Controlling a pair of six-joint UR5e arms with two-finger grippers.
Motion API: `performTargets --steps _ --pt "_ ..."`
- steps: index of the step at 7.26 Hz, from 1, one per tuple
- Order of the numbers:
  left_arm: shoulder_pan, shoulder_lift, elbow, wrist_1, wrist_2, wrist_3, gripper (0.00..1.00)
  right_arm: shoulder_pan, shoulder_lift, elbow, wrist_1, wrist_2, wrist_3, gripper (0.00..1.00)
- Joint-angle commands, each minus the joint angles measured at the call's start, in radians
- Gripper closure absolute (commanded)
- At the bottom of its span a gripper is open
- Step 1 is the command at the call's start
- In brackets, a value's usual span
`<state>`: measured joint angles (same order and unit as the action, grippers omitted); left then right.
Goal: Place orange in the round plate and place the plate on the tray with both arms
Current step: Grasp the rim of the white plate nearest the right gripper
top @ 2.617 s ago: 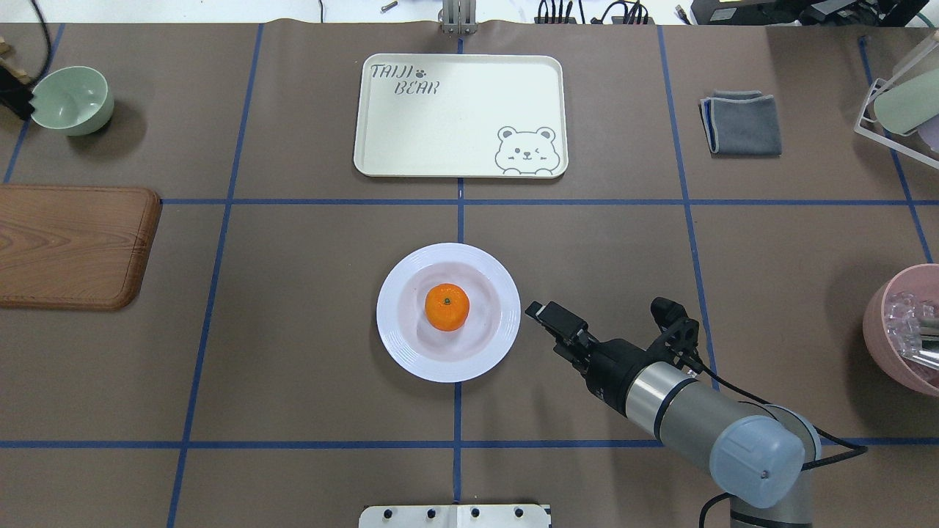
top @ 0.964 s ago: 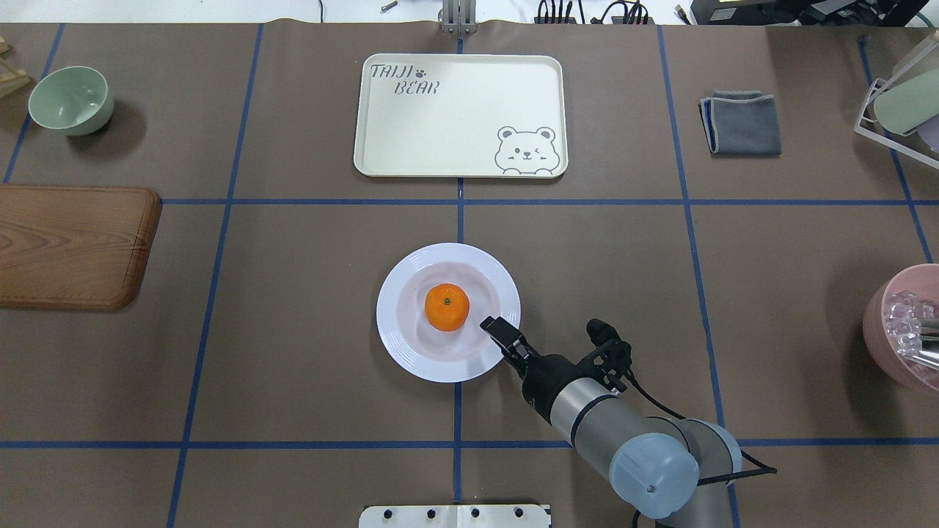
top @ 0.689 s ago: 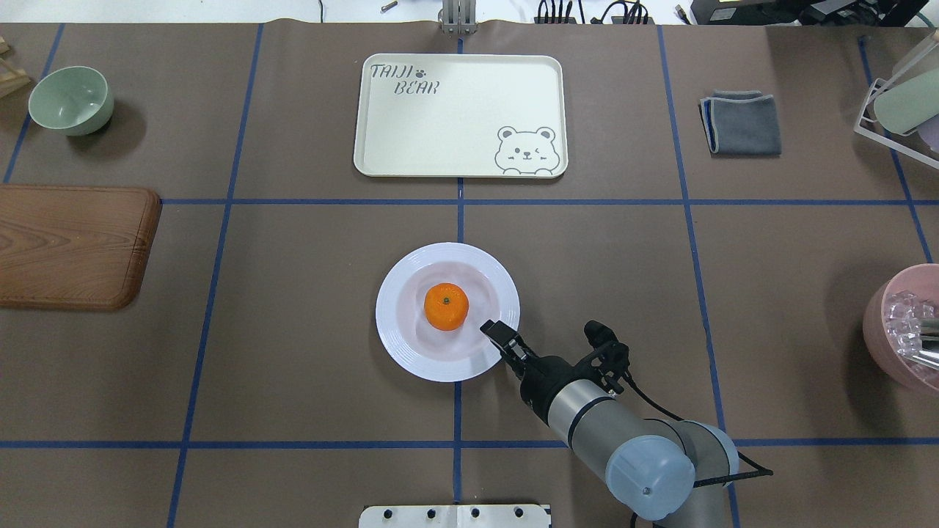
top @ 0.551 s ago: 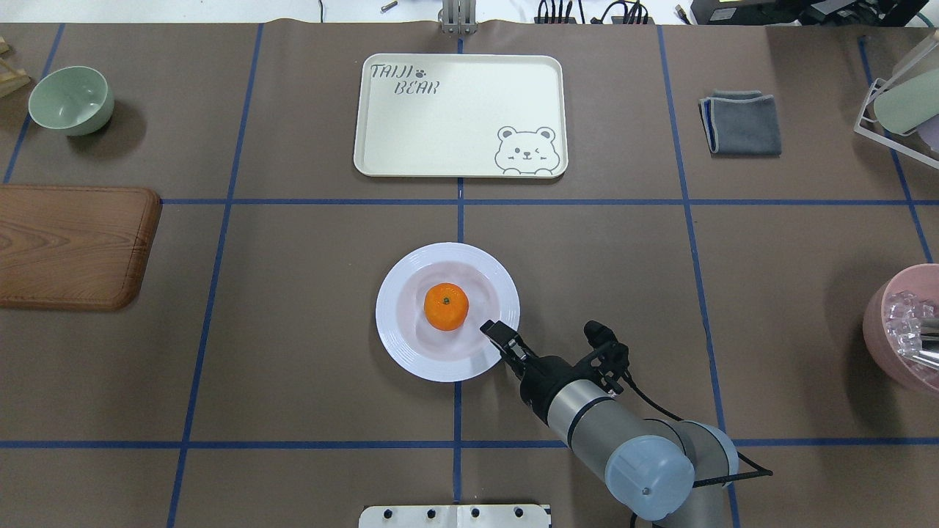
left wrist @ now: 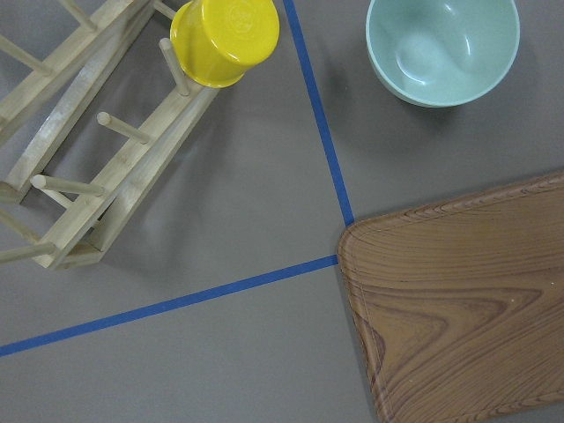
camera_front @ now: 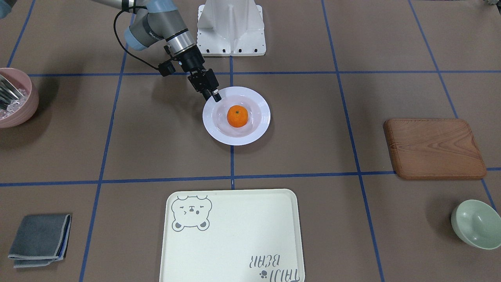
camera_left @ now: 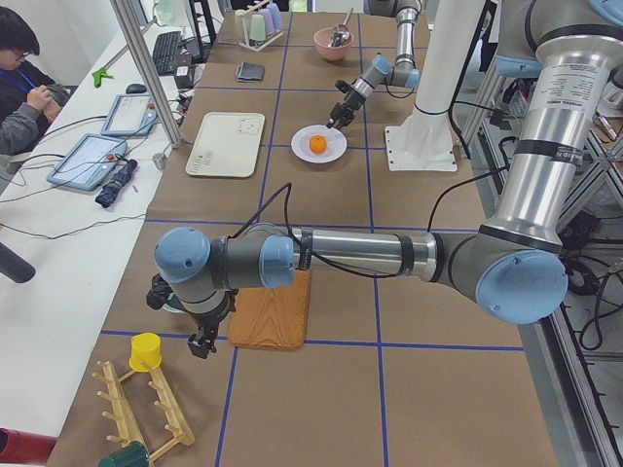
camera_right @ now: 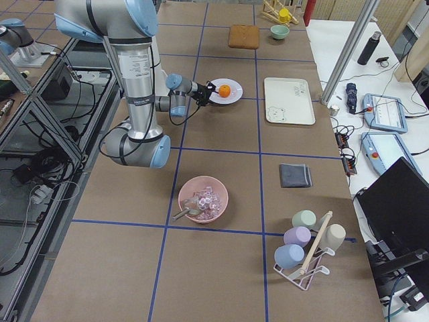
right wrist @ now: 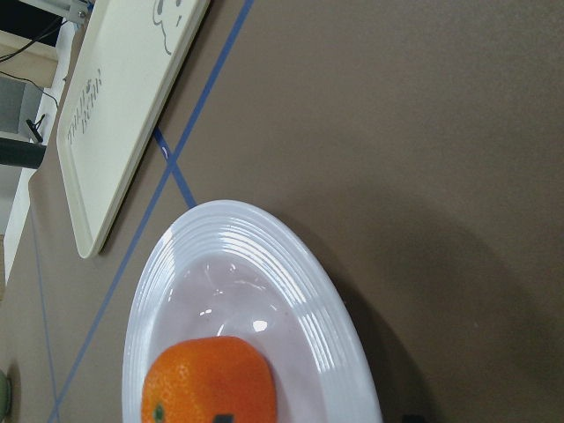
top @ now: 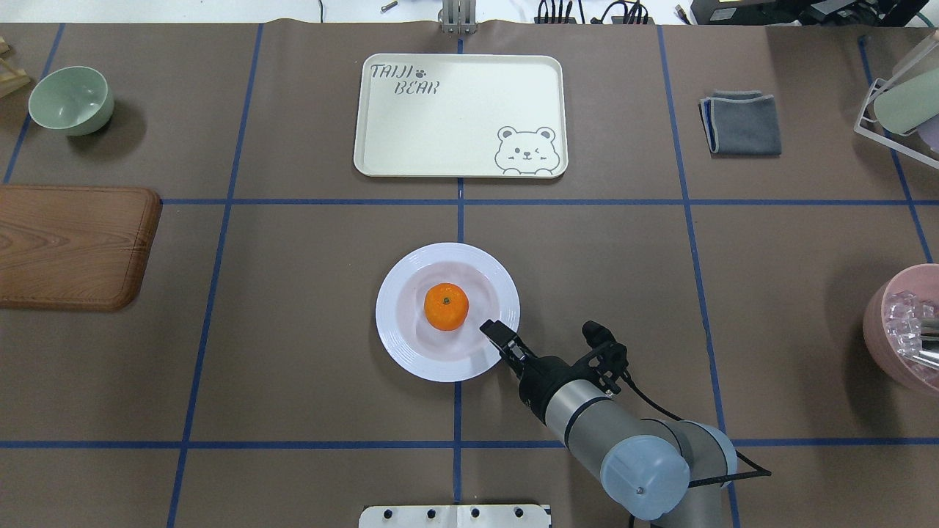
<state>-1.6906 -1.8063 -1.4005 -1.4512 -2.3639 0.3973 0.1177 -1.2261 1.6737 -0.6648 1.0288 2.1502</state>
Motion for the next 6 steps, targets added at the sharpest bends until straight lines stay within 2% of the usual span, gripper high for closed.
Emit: performTargets --steps 1,4,5,6 --pt "-0.001 -0.001 0.0 0.0 -0.002 -0.003 0.02 0.003 0.031 0.0 -0.062 0.002 0.0 0.27" --pt "0.0 0.001 0.0 0.0 -0.002 -0.005 0.02 0.002 0.033 0.0 -0.076 0.002 0.002 0.3" --pt "0.0 0.001 0.0 0.0 -0.003 -0.005 0.02 0.003 0.033 -0.003 -0.076 0.002 0.007 0.42" --pt "-0.001 0.002 -0.002 0.0 -0.003 -0.005 0.02 0.003 0.033 -0.006 -0.076 -0.001 0.038 0.63"
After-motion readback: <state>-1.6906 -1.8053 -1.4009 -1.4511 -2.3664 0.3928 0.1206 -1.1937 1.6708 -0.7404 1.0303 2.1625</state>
